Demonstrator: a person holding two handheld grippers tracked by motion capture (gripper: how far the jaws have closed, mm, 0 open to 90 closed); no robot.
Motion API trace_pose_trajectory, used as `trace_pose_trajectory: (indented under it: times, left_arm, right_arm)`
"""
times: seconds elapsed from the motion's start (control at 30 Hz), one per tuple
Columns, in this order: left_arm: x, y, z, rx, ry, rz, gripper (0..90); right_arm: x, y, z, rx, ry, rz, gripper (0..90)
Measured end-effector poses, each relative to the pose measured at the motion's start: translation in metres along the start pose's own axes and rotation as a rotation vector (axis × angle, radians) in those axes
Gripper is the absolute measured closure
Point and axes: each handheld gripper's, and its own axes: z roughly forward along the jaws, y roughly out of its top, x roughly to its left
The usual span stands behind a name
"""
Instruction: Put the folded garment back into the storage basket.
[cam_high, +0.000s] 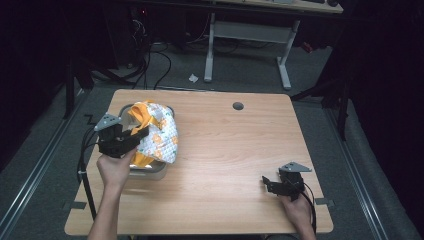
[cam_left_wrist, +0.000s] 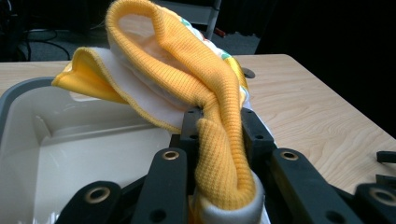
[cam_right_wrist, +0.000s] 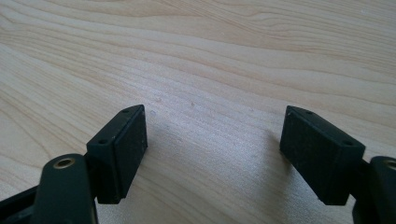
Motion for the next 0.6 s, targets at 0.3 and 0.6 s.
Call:
trace_pose_trajectory:
  times: [0.3,0.6]
  left_arm:
    - [0.017,-0.005,0.01,0.057,0.028,0.007,75.0]
    - [0.031,-0.011,0.024,0.121,0.071,0.015,74.9]
  right_arm:
    - [0.0,0.0,0.0,0.0,0.0,0.002,23.5]
    - [0.0,0.0,0.0,0.0,0.0,0.002,23.5]
